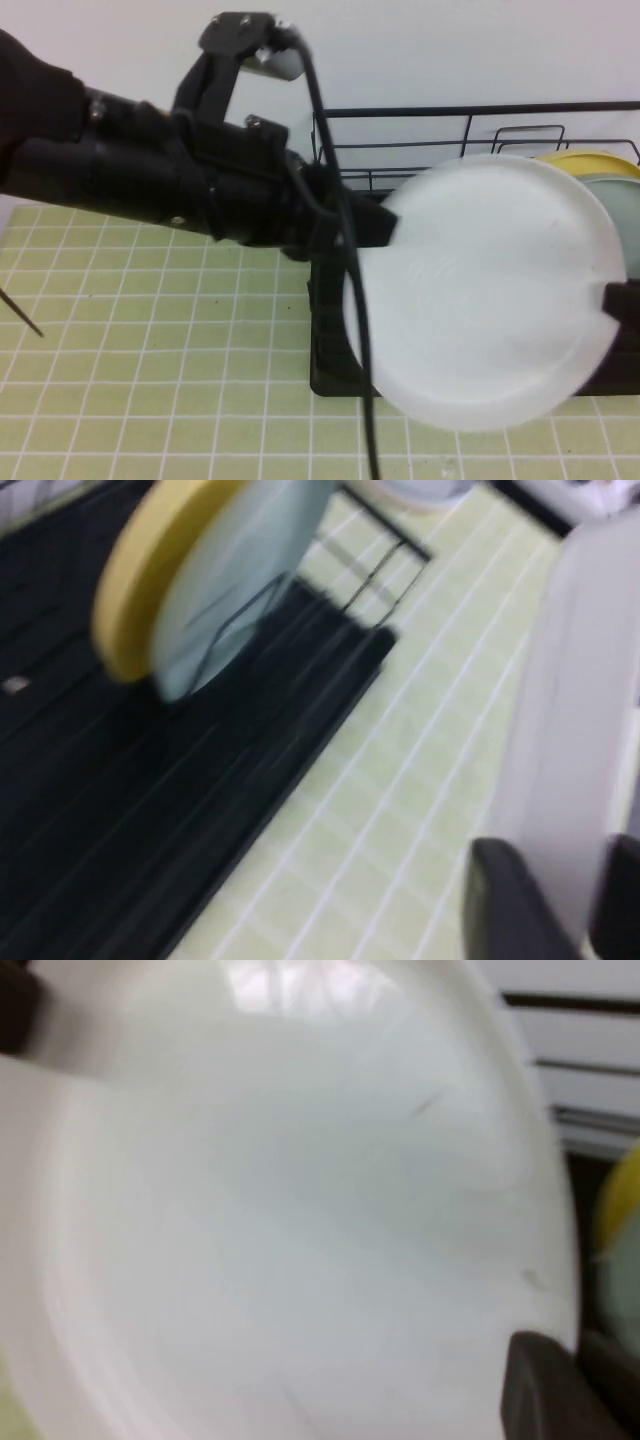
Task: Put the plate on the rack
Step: 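Place the plate upright in the dish rack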
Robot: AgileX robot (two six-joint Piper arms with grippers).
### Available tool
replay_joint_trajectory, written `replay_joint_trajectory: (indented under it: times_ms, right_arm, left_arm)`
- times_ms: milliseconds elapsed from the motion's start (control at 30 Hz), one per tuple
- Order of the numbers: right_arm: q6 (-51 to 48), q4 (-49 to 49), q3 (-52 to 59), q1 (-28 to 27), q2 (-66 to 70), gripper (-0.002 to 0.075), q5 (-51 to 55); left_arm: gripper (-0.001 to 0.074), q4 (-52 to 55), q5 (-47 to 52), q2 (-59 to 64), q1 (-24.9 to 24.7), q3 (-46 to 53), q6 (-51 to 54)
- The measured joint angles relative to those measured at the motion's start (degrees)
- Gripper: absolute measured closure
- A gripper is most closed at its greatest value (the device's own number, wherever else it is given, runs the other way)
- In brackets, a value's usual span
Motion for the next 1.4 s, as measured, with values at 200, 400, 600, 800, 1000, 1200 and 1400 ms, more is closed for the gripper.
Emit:
replay_joint_trajectory:
  times_ms: [200, 400, 600, 800, 1000, 1200, 1400]
  right_arm:
    - [-23.2, 14.2, -0.7, 0.0, 0.0, 0.0727, -9.4]
    - [-47.3, 14.5, -7.0, 0.0, 0.0, 0.0727, -12.6]
    - [-61.6, 8.7, -14.6, 0.0, 0.1, 0.0729, -19.2]
    - [-68.9, 7.1, -17.7, 0.0, 4.1, 0.0729, -18.8]
    - [-77.2, 8.3, -17.7, 0.1, 9.7, 0.0729, -19.6]
    - [-89.2, 18.4, -17.7, 0.1, 14.4, 0.0729, -19.4]
    - [-93.6, 19.7, -18.3, 0.1, 16.7, 0.0729, -18.8]
  left_arm:
    - [0.028, -7.4, 0.2, 0.0, 0.0, 0.0, 1.8]
    - [0.034, -8.8, 0.3, 0.0, 0.1, 0.0, 3.5]
    - [0.0599, -2.9, 0.3, 0.0, 0.2, 0.0, 1.2]
    - [0.0735, 9.2, -4.3, 0.0, 0.2, 0.0, -5.9]
    - [0.0735, 15.3, -3.2, 0.0, 0.2, 0.0, -9.3]
    - [0.0735, 15.4, -2.0, 0.0, 0.2, 0.0, -9.2]
    - [0.0735, 16.1, -0.9, 0.0, 0.2, 0.0, -9.1]
